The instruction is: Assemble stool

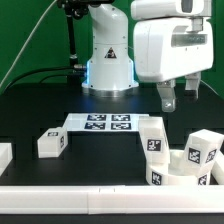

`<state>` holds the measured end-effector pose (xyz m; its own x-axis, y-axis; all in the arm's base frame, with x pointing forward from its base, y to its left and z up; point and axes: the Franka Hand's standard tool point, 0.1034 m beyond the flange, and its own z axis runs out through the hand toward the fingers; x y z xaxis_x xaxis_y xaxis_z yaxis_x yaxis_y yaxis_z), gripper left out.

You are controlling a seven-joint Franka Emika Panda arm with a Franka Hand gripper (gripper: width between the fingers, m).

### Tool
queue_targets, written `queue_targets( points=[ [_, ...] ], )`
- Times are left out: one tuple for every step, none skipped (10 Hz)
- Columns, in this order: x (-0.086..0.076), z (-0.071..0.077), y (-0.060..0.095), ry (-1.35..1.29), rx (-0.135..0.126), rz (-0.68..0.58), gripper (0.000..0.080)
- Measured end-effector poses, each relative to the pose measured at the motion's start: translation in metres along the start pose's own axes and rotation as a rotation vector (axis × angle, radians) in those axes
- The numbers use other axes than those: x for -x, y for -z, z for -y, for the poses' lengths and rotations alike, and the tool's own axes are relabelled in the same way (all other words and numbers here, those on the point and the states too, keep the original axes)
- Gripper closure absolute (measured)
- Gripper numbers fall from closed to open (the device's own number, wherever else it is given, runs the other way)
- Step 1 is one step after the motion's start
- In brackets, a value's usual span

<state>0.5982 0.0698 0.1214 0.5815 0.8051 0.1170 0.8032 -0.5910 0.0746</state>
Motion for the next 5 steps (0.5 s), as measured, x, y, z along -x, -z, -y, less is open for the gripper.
queue_targets(
  points=[
    [-0.0004, 0.0005, -0.0003, 0.001, -0.001, 0.0, 0.015],
    [-0.0003, 0.0006, -0.0004, 0.001, -0.001, 0.0, 0.015],
    [-0.0003, 0.0006, -0.0004, 0.001, -0.001, 0.0, 0.015],
    [0.001, 0.0014, -0.0016, 0.027, -0.009, 0.016, 0.015],
    [0.0024, 0.0005, -0.0035, 0.095, -0.046, 0.065, 0.015]
  ],
)
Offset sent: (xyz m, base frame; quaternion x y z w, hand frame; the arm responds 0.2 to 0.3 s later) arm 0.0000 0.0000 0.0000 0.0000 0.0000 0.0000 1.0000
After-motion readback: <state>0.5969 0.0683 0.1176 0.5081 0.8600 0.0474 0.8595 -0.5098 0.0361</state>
